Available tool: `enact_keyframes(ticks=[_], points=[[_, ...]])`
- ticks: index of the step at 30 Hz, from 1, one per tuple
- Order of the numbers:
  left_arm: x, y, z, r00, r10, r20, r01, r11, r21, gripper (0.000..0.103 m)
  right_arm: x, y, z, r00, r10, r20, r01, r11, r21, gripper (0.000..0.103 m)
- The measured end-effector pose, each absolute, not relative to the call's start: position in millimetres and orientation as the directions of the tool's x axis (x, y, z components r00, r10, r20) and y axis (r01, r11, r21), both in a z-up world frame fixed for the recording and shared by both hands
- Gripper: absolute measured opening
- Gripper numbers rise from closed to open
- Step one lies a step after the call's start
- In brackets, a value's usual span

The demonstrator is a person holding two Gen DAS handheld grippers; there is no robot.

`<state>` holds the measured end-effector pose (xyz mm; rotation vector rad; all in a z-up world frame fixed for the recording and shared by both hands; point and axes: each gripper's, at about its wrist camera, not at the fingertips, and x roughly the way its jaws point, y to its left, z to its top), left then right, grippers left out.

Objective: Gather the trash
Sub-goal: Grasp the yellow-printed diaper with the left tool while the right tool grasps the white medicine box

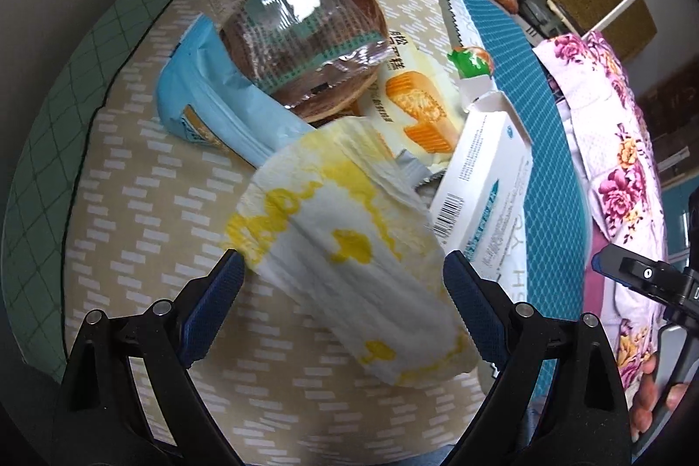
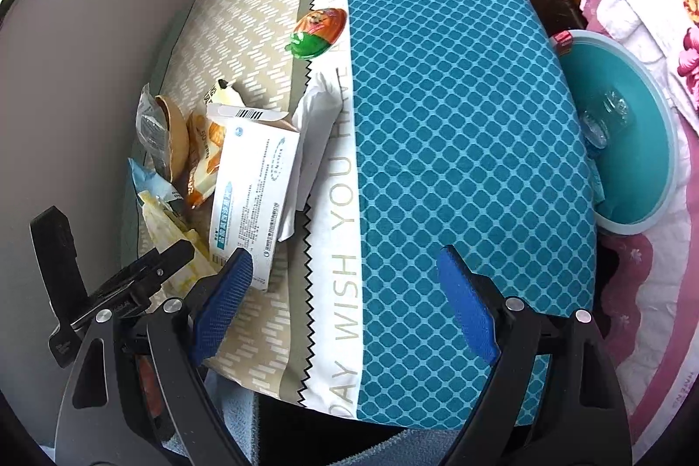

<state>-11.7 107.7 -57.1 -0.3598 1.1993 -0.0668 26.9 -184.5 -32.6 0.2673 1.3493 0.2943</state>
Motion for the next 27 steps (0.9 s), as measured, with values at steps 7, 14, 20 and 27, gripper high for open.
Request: enact_keyframes(ticks=[7,14,20,27], points=[[-17.4,139.0,-62.5,0.384,-0.213,-0.898,-0.118,0.954,-0.276,0.093,43.5,-137.3,-38.3,0.155,0.357,-0.921,-0.1,0.933,0.345,0.082],[-24.0,154.5,-60.4,0.407,-0.209,-0.889,-0.071,0.963,-0.259,0.093,67.7,-91.5,-56.5,0.106,0.344,-0.933,-0.109,0.937,0.333,0.082],[-26.3,158.0,-62.3,0.401,-0.257,-0.879,-0.043,0.953,-0.299,0.093,79.6,-70.2,-71.2,0.086,0.309,-0.947,-0.099,0.948,0.301,0.082],[-29.1,141.9,-59.9,0.411,-0.28,-0.868,-0.002,0.951,-0.308,0.09,75.5,-60.3,-77.4,0.119,0.303,-0.945,-0.122,0.949,0.289,0.066]])
